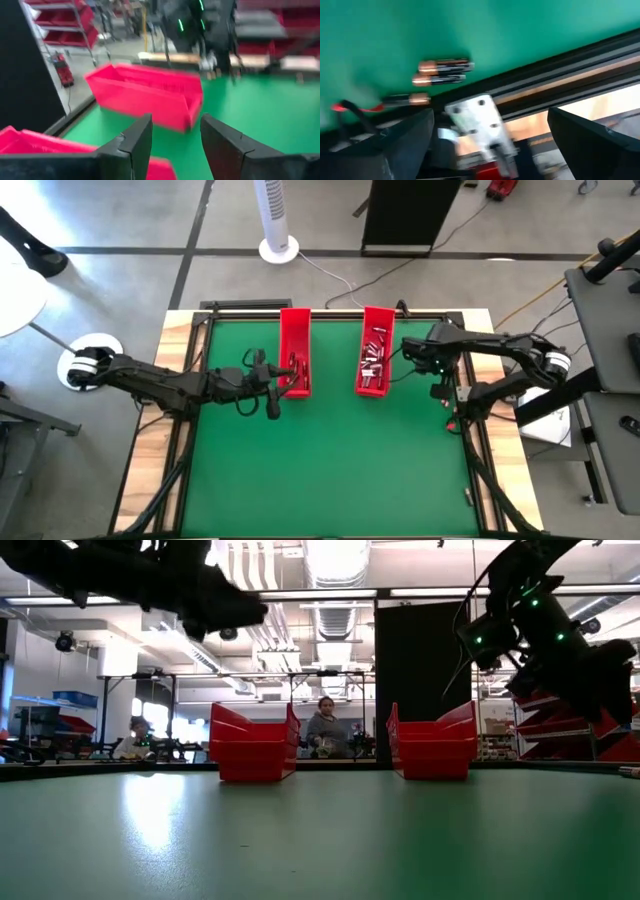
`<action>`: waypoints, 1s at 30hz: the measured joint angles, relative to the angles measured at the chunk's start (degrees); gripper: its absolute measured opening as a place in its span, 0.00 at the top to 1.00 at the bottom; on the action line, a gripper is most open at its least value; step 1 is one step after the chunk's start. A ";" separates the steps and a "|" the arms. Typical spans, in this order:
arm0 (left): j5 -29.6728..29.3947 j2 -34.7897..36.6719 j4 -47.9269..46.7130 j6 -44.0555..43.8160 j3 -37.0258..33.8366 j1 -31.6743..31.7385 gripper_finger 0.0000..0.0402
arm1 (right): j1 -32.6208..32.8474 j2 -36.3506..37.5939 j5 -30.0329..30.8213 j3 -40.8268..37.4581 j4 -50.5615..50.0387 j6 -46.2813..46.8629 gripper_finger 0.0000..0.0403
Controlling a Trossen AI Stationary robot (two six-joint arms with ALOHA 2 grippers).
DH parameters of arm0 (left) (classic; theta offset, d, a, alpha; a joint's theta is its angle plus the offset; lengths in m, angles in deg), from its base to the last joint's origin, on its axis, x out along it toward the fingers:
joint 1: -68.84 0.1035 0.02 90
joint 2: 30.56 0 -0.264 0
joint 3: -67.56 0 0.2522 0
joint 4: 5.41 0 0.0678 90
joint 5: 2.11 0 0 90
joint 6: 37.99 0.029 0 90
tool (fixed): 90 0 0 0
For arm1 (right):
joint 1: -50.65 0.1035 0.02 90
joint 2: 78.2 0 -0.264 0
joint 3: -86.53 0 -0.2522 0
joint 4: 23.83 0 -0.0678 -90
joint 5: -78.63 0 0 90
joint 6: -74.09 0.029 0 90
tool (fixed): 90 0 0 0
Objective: Sort batteries
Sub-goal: Put the black battery into the left red bin
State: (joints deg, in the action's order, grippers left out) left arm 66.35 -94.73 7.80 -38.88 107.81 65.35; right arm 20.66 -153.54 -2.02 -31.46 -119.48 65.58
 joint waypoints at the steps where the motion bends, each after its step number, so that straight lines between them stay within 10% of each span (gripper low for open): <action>1: -0.78 -0.11 1.99 -0.84 0.06 -0.02 0.63 | -0.01 -0.96 -1.34 -0.03 -0.11 1.92 0.04; 13: -1.63 -9.60 29.25 -0.53 0.08 -5.44 0.63 | -0.03 1.50 -5.32 0.12 0.19 5.14 0.03; 19: -2.17 -18.31 35.16 -1.68 4.05 -5.90 0.63 | -3.11 10.13 -5.32 0.26 15.97 6.64 0.03; 30: -3.92 -27.31 27.06 2.14 18.64 -11.39 0.63 | -5.34 -0.83 1.63 0.26 38.62 -22.58 0.03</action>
State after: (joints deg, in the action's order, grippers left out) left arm 62.43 -122.05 34.86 -36.73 126.45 53.97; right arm 15.32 -154.37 -0.40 -31.20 -80.86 43.00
